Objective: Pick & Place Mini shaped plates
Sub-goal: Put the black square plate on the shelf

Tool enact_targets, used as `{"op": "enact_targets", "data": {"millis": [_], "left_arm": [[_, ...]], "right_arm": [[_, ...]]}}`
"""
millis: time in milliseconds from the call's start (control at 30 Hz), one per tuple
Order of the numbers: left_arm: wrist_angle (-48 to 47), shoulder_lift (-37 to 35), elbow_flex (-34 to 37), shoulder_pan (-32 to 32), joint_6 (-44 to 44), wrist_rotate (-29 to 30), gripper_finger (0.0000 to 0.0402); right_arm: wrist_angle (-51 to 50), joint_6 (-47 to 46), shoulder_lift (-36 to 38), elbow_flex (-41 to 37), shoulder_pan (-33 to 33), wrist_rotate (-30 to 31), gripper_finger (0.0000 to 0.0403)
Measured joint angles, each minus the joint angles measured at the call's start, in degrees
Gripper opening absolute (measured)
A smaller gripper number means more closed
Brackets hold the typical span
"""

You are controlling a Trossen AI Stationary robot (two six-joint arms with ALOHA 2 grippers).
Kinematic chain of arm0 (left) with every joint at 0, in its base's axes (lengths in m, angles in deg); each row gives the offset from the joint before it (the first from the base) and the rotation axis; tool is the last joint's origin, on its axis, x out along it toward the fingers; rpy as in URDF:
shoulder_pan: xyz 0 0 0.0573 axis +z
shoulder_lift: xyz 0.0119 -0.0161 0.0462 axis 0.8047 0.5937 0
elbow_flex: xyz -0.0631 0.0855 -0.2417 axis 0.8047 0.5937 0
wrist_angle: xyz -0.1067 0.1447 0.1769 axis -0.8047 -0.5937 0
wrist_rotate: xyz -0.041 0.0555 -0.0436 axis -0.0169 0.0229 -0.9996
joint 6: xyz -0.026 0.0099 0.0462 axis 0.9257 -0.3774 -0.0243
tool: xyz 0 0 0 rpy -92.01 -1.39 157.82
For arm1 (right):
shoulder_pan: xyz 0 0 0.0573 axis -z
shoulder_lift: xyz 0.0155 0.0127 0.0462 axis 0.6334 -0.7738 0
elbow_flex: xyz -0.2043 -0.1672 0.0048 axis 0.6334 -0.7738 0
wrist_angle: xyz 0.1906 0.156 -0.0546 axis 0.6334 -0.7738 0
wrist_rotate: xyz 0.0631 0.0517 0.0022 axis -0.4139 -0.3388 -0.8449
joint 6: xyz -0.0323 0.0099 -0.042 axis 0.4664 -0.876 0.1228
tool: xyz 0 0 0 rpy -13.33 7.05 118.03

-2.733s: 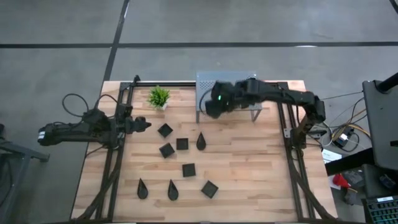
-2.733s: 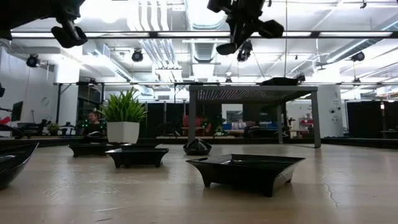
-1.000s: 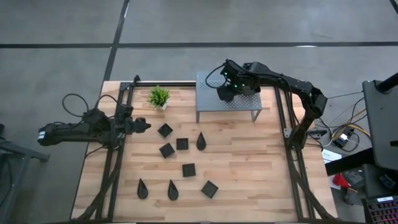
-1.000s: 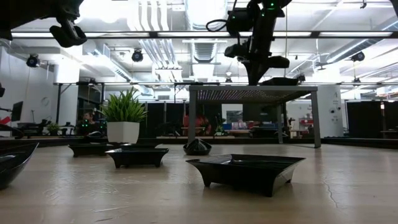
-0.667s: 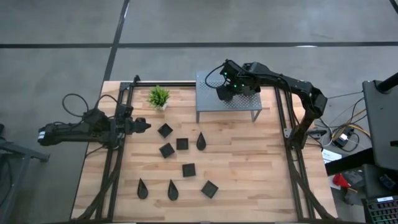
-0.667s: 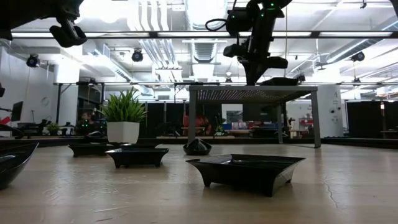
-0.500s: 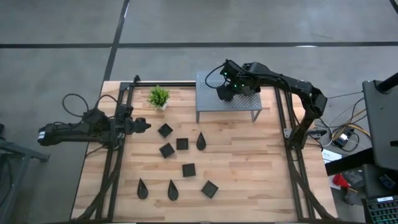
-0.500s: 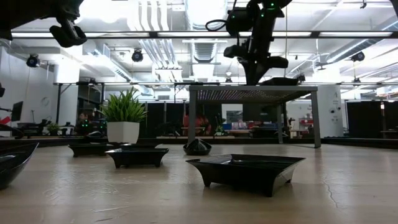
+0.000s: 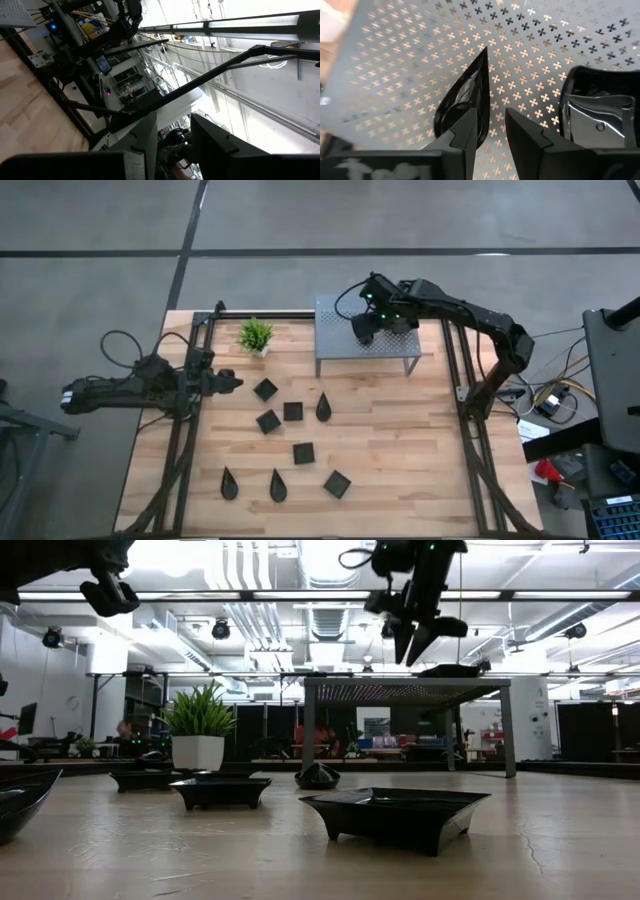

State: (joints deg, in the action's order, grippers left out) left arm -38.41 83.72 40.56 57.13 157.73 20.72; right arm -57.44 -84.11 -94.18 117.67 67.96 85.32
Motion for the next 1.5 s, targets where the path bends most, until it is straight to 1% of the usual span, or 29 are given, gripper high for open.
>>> {"op": "enact_targets", "data": {"millis": [133, 267, 433, 700, 833, 1067, 1267, 1400, 1500], "left_arm": [[-2.0, 0.0, 0.0, 0.0, -0.9, 0.0, 0.0110], [-4.3, 0.2, 0.0, 0.0, -1.0, 0.0, 0.0110], [-4.3, 0.2, 0.0, 0.0, -1.0, 0.0, 0.0110], [-4.2, 0.2, 0.0, 0.0, -0.9, -0.1, 0.0110], [-4.2, 0.2, 0.0, 0.0, -0.9, -0.4, 0.0110], [-4.2, 0.2, 0.0, 0.0, -0.9, -0.5, 0.0110], [-4.2, 0.2, 0.0, 0.0, -0.9, -0.8, 0.0110], [-4.2, 0.2, 0.0, 0.0, 0.0, -1.3, 0.0110], [-4.3, 0.2, 0.0, 0.0, 0.0, -1.9, 0.0110]], "right_arm": [[0.7, -1.0, 3.0, 0.0, -0.9, -0.1, 0.0100], [3.8, -2.6, 5.7, 0.0, -3.8, -0.1, 0.0096], [7.6, -6.5, 6.4, 0.0, -9.8, -0.1, 0.0086], [10.2, -15.2, 6.1, 0.0, -19.2, -0.7, 0.0068], [10.7, -19.6, 6.1, 0.0, -22.8, -0.7, 0.0062], [13.6, -24.6, 3.9, 0.0, -27.3, 0.3, 0.0059], [14.6, -28.0, -0.1, 0.0, -30.3, 0.1, 0.0061], [14.4, -30.6, -2.5, 0.0, -31.9, -2.3, 0.0057], [14.5, -30.7, -4.4, 0.0, -33.7, -7.0, 0.0057]]}}
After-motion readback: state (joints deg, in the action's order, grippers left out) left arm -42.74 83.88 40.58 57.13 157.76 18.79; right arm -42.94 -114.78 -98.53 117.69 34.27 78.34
